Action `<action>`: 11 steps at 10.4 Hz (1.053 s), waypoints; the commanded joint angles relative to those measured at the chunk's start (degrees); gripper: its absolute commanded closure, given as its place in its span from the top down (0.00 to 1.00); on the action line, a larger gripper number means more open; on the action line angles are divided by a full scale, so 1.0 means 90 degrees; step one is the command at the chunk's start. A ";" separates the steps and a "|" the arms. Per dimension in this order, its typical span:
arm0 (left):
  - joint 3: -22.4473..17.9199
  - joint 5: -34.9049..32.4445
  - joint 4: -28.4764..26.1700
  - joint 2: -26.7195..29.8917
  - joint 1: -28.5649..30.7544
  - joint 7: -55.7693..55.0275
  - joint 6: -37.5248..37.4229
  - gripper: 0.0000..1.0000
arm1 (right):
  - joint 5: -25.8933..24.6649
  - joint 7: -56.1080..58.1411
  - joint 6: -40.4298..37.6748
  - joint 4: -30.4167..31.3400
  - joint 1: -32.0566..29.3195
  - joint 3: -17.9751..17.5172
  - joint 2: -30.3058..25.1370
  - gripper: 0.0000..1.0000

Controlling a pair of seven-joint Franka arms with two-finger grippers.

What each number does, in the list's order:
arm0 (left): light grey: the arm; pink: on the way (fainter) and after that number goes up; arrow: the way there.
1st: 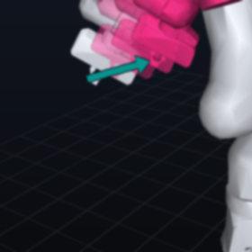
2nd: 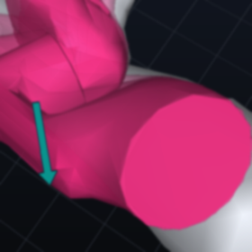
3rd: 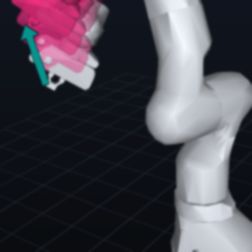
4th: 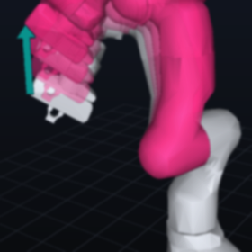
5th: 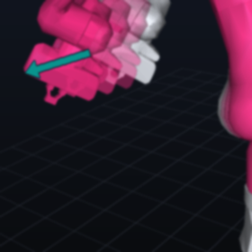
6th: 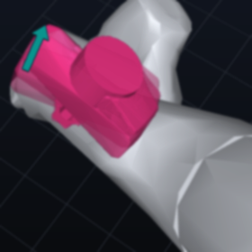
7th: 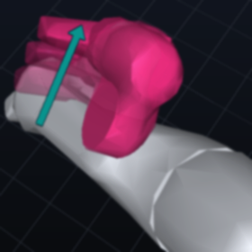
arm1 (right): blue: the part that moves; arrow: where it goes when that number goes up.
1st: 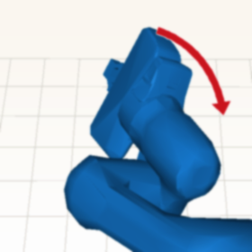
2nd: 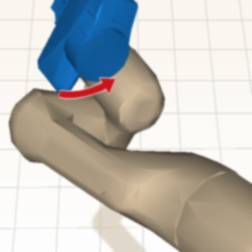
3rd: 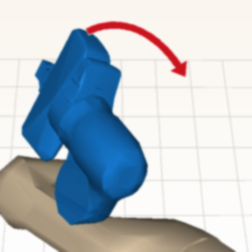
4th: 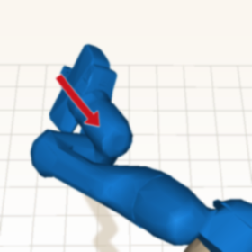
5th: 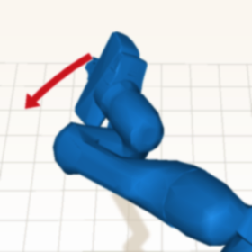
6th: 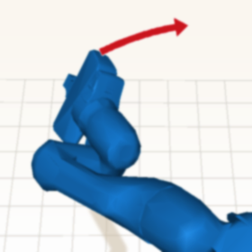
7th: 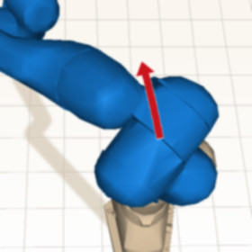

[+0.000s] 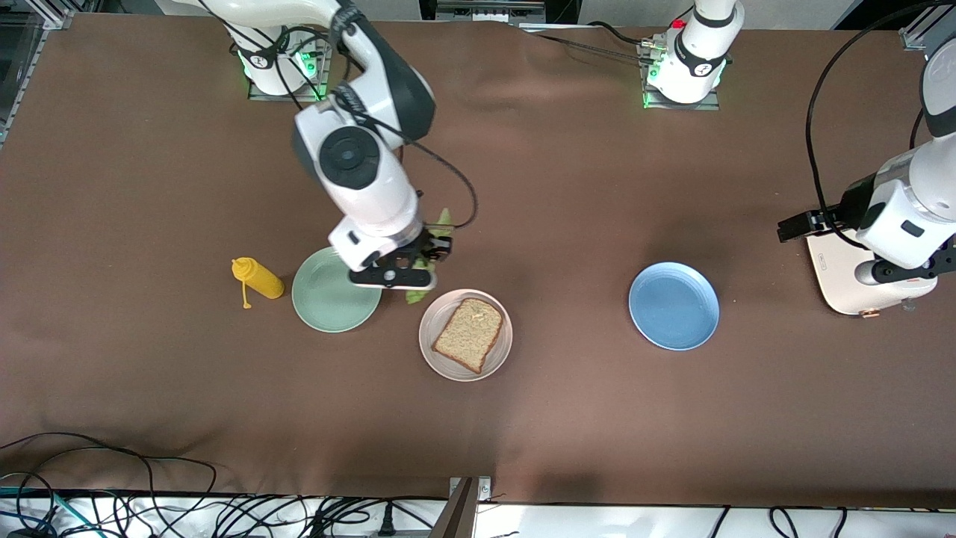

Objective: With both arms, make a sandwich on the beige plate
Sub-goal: 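Lift the lettuce and carry it toward the beige plate, then lower the lettuce onto the bread slice and open the right gripper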

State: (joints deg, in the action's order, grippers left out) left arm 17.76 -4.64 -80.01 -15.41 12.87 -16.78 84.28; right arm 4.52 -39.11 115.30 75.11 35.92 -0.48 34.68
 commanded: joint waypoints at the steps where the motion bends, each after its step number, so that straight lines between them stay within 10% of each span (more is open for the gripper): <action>1: 0.0048 -0.0148 0.0198 -0.0464 0.0015 0.0068 -0.0029 1.00 | 0.0016 -0.0225 0.0546 -0.0745 0.0188 0.0093 0.0664 0.00; 11: -0.0157 -0.0042 0.0462 -0.0544 0.0522 0.0761 0.0166 1.00 | -0.0784 -0.0099 0.1815 -0.1138 0.0296 0.0112 0.2014 0.02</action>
State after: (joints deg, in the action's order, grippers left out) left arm 16.07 -4.64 -76.69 -20.69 17.14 -11.79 86.66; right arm -1.27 -40.25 130.02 67.25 38.10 -0.11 50.66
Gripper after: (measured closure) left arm 0.000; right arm 0.881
